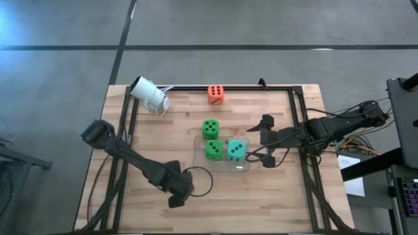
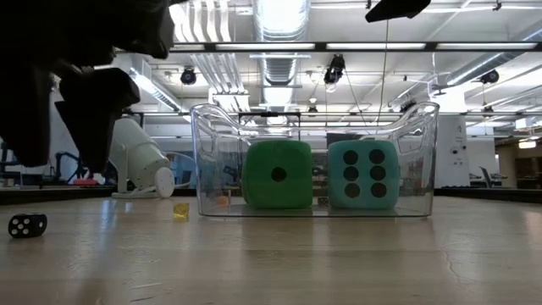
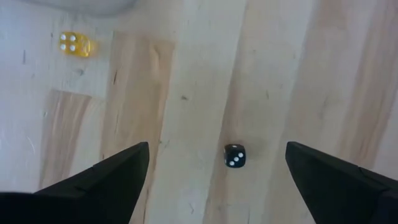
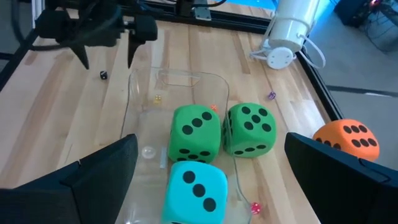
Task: Pick & Place Dice
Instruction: Put the bottom small black die into the transparent bin
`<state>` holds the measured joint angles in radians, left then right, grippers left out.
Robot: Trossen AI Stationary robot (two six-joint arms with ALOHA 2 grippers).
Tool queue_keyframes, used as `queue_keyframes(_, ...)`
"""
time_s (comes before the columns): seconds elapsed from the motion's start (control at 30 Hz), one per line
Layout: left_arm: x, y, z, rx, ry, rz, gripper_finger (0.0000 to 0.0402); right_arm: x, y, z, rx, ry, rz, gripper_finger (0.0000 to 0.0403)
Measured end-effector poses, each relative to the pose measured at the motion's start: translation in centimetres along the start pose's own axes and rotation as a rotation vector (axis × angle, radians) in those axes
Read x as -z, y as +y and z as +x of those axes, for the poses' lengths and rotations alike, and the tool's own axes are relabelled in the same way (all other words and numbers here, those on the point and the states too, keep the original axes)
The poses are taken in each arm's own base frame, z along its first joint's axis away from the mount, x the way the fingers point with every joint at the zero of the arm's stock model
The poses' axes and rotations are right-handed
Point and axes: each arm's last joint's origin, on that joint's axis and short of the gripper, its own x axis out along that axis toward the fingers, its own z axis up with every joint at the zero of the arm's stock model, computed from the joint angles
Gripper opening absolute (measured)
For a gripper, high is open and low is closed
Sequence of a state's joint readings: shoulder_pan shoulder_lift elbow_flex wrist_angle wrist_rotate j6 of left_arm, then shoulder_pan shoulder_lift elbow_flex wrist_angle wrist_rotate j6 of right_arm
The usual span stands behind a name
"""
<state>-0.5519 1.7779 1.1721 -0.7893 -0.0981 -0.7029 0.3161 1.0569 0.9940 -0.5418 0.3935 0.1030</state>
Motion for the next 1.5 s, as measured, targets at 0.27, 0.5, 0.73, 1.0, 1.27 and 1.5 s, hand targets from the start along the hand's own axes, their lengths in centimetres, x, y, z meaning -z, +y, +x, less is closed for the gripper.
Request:
queue_keyframes(0.27, 0.9, -1.1, 0.2, -0.03, -0.021, 0.017, 0.0351, 0.0, 0.0, 0.0, 0.0, -0.001, 0.027, 0.04)
queue_keyframes(0.5, 1.1, -1.4, 3.0, -0.058, 0.071, -0.026, 0.0341, 0.0, 0.0, 0.0, 0.0, -0.002, 0.026, 0.04)
queue_keyframes(0.73, 1.0, -1.5, 3.2, -0.042, 0.081, -0.056, 0.0324, 0.0, 0.0, 0.0, 0.0, -0.002, 0.004, 0.04)
queue_keyframes(1.0, 1.0, -1.6, 3.8, -0.045, 0.084, -0.059, 0.0267, 0.0, 0.0, 0.0, 0.0, -0.002, 0.003, 0.04)
queue_keyframes(1.27, 1.0, -1.6, 3.8, -0.041, 0.08, -0.06, 0.017, 0.0, 0.0, 0.0, 0.0, -0.002, 0.003, 0.04)
queue_keyframes(1.5, 1.0, -1.6, 3.8, -0.04, 0.079, -0.06, 0.0083, 0.0, 0.0, 0.0, 0.0, -0.002, 0.003, 0.04)
